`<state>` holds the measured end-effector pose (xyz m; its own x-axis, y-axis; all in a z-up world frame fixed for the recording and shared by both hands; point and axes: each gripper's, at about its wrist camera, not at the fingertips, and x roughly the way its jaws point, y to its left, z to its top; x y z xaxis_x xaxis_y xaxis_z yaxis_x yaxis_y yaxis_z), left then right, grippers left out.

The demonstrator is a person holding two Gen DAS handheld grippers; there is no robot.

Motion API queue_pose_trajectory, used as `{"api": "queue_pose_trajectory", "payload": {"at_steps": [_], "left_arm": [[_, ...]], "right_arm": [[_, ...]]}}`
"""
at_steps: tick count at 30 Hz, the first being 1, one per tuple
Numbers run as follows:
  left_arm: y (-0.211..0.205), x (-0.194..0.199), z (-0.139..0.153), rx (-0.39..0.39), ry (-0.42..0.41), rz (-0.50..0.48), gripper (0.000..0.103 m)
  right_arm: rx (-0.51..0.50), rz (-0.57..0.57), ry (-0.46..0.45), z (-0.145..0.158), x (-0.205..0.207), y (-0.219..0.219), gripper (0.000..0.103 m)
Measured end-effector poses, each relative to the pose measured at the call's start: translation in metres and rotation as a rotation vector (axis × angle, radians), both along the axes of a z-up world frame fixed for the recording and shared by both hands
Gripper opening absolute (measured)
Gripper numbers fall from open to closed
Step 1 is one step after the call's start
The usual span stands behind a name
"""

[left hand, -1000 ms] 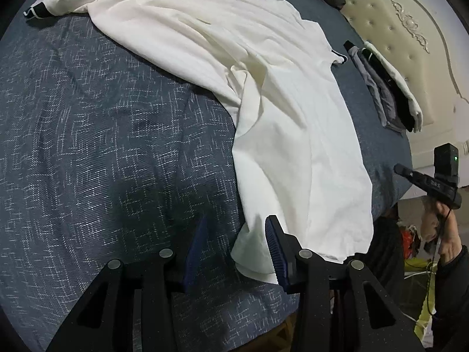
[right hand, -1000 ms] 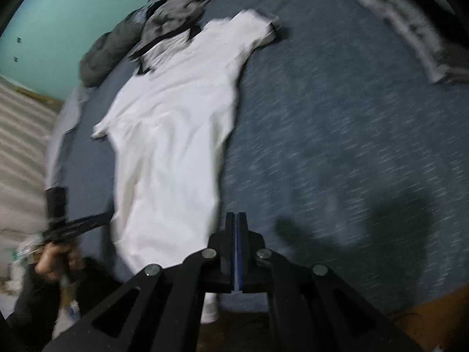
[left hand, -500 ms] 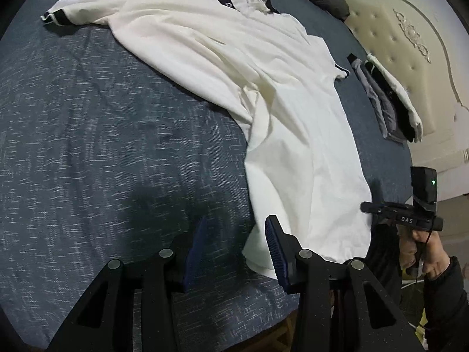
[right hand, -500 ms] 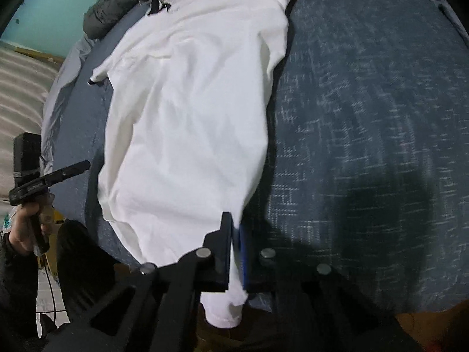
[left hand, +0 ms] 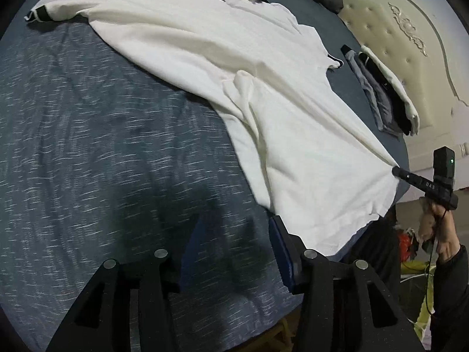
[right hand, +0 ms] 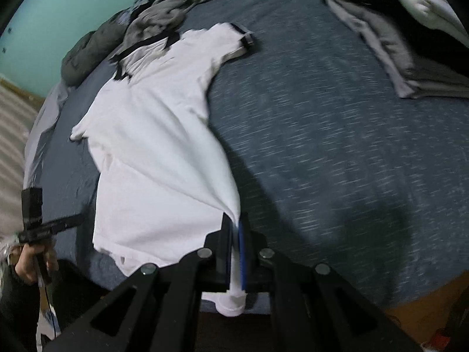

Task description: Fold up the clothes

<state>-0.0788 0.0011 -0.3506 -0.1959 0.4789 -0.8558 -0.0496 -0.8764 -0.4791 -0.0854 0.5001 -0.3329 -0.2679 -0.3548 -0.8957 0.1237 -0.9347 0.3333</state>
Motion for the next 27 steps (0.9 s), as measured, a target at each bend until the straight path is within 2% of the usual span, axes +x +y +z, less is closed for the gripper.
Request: {"api": "queue_pose_trajectory", "payload": {"at_steps": [9,12,13,14,15,16,17,21,27], "left_arm": [[0.025,-0.018,-0.020,-0.005,-0.008,0.020,0.051],[0.029,-0.022,-0.028,-0.014,-0.003,0.029,0.048],[0.029,-0.022,-0.029,-0.011,-0.001,0.030,0.042],[0.028,-0.022,-0.029,-0.006,0.001,0.031,0.029],[0.028,-0.022,-0.029,-0.001,0.003,0.031,0.021],[0.027,-0.021,-0.028,0.003,0.007,0.028,0.005],[0.026,-0.019,-0.026,0.007,0.012,0.021,0.001],[0.016,-0.013,-0.011,0.022,0.045,0.001,0.001],[-0.036,0.007,0.040,0.018,0.135,0.046,0.000]], "right_arm": [[-0.008,-0.010,0.022,0.001,-0.008,0.000,0.003],[-0.017,-0.010,0.028,0.003,-0.009,0.000,0.003],[-0.020,-0.011,0.030,0.004,-0.010,0.000,0.003],[-0.023,-0.011,0.031,0.004,-0.010,0.000,0.003],[-0.026,-0.012,0.031,0.005,-0.009,-0.001,0.003],[-0.029,-0.012,0.031,0.005,-0.009,-0.001,0.003],[-0.032,-0.013,0.032,0.006,-0.009,-0.001,0.003],[-0.045,0.001,0.040,0.011,-0.010,-0.007,0.003],[-0.057,0.032,0.050,0.018,-0.009,-0.015,0.003]]}}
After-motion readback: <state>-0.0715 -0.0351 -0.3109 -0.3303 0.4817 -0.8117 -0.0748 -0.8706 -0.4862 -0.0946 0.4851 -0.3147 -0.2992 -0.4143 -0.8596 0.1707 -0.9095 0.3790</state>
